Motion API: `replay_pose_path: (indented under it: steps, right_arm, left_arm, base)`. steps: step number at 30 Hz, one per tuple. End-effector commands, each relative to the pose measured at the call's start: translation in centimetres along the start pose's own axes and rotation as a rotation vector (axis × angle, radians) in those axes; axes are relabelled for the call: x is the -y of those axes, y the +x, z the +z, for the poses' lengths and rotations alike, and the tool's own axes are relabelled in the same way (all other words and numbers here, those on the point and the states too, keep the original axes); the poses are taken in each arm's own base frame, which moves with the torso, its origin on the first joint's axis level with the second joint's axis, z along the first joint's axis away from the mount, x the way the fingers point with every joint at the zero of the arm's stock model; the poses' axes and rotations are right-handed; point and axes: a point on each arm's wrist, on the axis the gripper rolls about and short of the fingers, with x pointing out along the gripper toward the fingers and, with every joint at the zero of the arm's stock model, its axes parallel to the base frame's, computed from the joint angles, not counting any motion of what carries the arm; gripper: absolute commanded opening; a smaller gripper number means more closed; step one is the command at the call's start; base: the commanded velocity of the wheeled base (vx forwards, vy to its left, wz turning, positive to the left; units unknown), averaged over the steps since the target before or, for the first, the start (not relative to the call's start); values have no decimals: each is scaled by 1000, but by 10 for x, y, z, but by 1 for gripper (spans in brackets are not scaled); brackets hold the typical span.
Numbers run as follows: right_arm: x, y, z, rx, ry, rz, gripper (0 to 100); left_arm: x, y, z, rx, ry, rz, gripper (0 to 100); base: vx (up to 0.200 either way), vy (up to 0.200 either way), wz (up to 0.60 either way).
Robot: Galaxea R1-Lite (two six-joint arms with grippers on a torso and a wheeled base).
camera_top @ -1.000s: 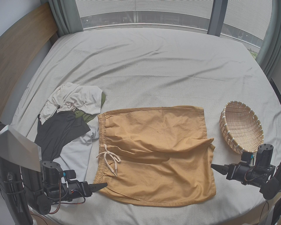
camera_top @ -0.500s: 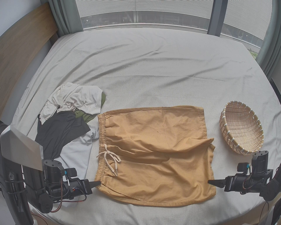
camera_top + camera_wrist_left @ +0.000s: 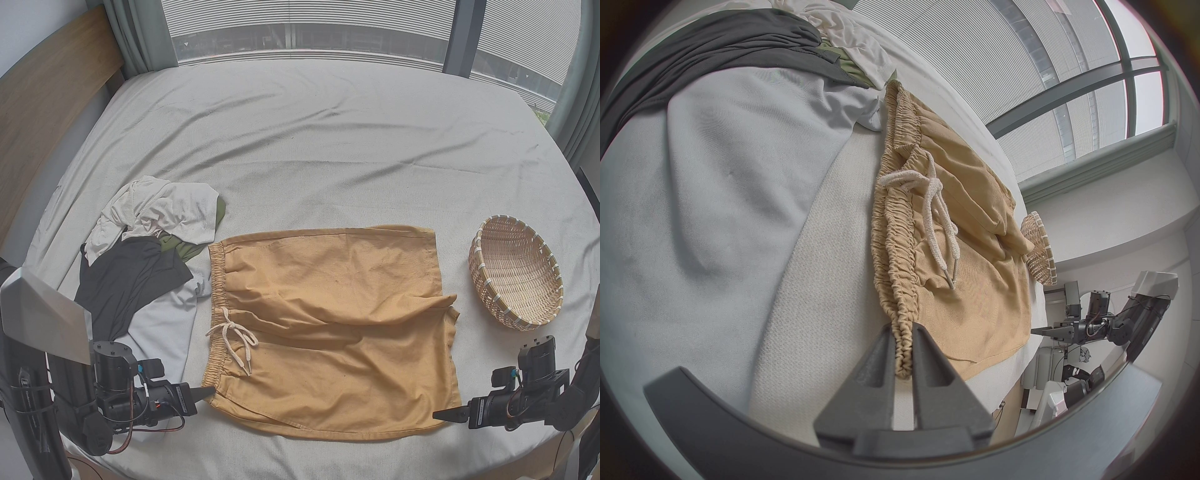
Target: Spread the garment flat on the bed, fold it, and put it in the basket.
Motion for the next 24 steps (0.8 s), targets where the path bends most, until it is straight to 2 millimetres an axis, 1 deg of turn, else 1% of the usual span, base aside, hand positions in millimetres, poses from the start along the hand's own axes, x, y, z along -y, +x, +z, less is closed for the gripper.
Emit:
replay_pose_path:
  steps: [1, 10, 11, 19, 24]
  right_arm:
    - [11, 12, -10, -69, 40, -33, 100]
    - [12, 17, -7, -42, 29, -24, 100]
    - [13, 17, -6, -38, 29, -25, 0]
    - [14, 13, -4, -20, 40, -32, 0]
    - [14, 5, -2, -1, 50, -36, 0]
  left_arm:
    - [1, -1, 0, 2, 1, -1, 0]
    - [0, -1, 1, 5, 0, 1, 0]
    - [0, -1, 1, 5, 0, 1, 0]
    - [-1, -1, 1, 15, -1, 18, 0]
    - [-1, -1, 1, 12, -4, 19, 0]
  base:
    - [0, 0, 0]
    - [0, 0, 0]
    - [0, 0, 0]
    - [0, 0, 0]
    - [0, 0, 0]
